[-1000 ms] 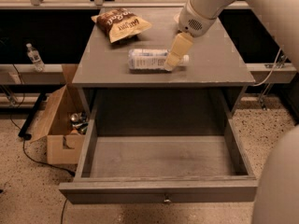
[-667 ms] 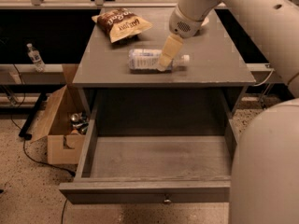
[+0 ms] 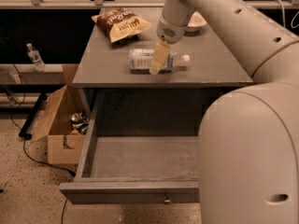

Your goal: Place blue plastic bottle into top drawer

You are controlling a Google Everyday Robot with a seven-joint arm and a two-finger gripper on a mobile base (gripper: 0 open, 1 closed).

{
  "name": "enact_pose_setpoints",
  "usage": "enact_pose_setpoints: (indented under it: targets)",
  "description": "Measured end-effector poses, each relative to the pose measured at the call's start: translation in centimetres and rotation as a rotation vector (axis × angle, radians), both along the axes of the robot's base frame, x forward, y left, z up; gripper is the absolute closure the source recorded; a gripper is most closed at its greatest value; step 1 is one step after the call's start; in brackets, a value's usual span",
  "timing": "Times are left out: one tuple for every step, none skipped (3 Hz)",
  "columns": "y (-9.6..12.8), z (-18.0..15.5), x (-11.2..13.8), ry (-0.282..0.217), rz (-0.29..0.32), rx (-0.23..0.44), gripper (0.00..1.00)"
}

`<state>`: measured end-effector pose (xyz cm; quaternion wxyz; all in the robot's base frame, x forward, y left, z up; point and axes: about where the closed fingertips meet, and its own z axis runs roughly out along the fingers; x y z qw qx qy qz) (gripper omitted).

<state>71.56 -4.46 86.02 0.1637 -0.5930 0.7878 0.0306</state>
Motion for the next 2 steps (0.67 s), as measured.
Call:
enact_pose_setpoints:
  targets:
    - [0.35,-0.96,0.35,0.025,-0.006,-0.012,0.39]
    - [0.7,-1.47,0.25,0.033,-0.004,-0.037,0.62]
